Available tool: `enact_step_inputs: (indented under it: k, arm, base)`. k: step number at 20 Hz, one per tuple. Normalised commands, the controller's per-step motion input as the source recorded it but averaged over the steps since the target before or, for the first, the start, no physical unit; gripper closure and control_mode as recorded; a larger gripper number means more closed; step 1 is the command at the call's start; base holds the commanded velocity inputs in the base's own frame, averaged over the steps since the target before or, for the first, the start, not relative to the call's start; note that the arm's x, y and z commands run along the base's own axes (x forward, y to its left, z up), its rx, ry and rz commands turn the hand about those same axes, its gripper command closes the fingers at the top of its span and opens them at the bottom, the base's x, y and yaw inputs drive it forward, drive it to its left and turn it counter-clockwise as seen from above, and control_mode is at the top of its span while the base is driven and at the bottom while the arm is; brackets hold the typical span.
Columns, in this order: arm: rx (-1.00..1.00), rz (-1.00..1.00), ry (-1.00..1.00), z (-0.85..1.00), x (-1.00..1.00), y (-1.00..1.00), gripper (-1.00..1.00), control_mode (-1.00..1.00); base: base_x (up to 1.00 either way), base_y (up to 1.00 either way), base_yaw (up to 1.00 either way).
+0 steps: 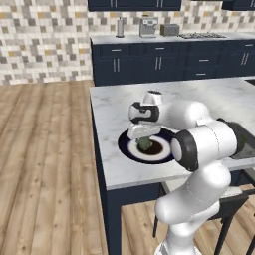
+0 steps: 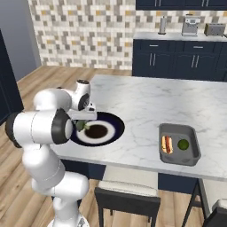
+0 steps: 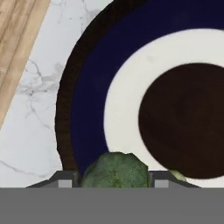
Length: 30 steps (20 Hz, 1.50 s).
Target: Place one cooked food and one vegetable from the large plate to each tupperware container.
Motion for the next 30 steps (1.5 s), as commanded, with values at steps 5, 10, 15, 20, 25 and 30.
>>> enact_step_inputs:
  k: [5, 10, 15, 20, 25, 30]
  arm:
    - [0.00, 0.00, -0.07, 0.41, -0.23, -0.12, 1.00, -1.00]
    - [0.00, -0.03, 0.02, 0.87, -0.63, -0.02, 1.00, -1.00]
    - [0.00, 0.00, -0.05, 0.60, -0.60, -0.03, 1.00, -1.00]
    - [0.00, 0.00, -0.01, 0.13, -0.22, -0.06, 1.00, 1.00]
    - [0.00, 0.00, 0.00, 0.00, 0.00, 0.00, 1.00, 1.00]
    - [0.00, 0.00, 0.00, 0.00, 0.00, 0.00, 1.00, 1.00]
  base:
    - [0.00, 0.00, 0.00]
    - [0.00, 0.00, 0.00]
    - [0.00, 0.00, 0.00]
    - [-0.23, -0.45, 0.00]
    - [-0.65, -1.00, 0.00]
    - [-0.80, -1.00, -0.03]
